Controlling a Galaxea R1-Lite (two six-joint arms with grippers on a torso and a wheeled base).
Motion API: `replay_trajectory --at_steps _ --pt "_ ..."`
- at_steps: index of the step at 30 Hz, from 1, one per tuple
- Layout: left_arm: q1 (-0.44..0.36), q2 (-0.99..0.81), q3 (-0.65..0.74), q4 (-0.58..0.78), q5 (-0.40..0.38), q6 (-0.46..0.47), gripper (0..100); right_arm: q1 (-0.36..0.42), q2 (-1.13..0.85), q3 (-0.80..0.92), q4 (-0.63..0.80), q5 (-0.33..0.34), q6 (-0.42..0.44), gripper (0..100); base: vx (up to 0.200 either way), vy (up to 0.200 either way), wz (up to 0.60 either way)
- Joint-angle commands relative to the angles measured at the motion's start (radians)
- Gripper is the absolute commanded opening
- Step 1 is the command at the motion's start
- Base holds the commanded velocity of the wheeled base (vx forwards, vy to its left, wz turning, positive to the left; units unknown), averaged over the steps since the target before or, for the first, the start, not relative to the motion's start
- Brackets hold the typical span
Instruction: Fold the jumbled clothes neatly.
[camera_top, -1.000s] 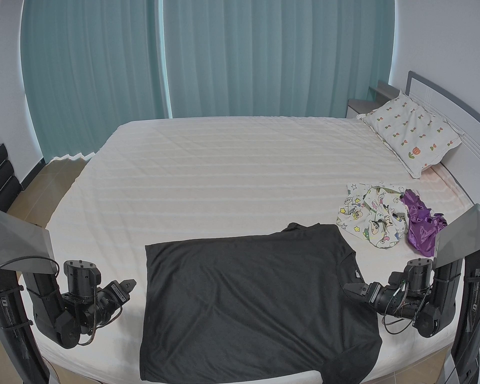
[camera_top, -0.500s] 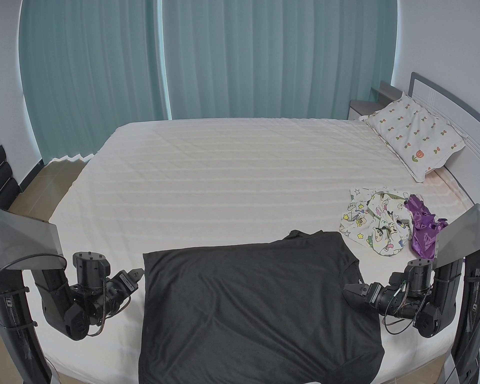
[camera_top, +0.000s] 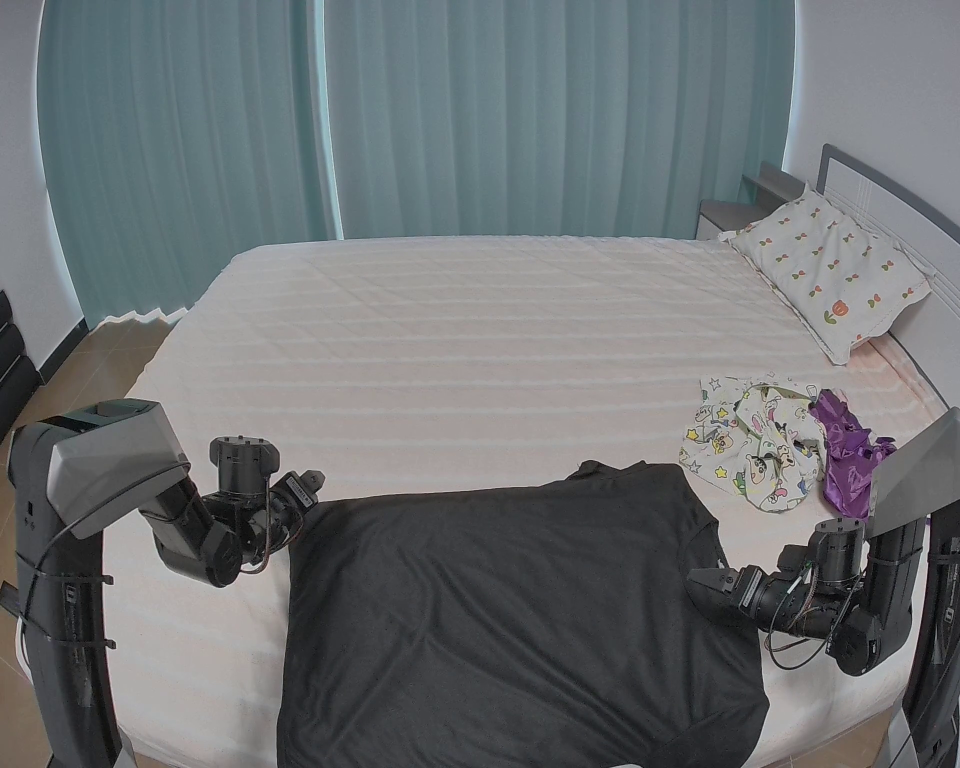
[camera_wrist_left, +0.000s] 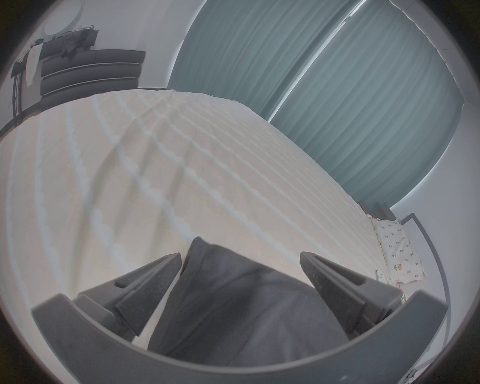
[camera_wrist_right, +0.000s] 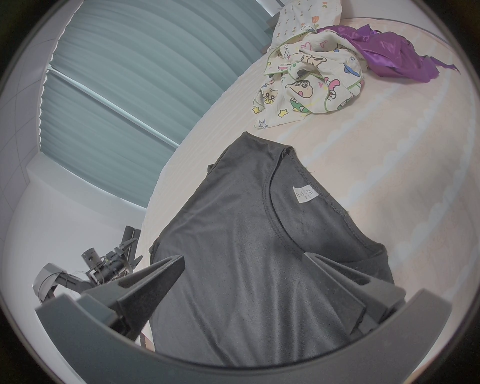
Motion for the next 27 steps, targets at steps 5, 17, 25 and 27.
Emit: replay_trajectory --at_steps 5,17,25,27 --pt "0.015 0.171 -0.165 0.039 0.002 0.015 100 0.019 0.001 0.0 -0.012 0.001 0.002 100 0.0 0.0 0.0" --pt "0.035 0.182 -0.211 0.024 0.036 0.007 0 0.019 -0.017 -0.017 -0.013 -0.002 0.011 100 0.0 0.0 0.0" --pt "0.067 0.18 -0.209 -0.097 0.054 -0.084 0 0.033 -0.08 -0.179 0.042 -0.012 0.017 100 0.0 0.0 0.0" --pt "0.067 0.182 -0.209 -0.1 0.054 -0.084 0 0.028 -0.071 -0.273 0.111 -0.027 0.015 100 0.0 0.0 0.0"
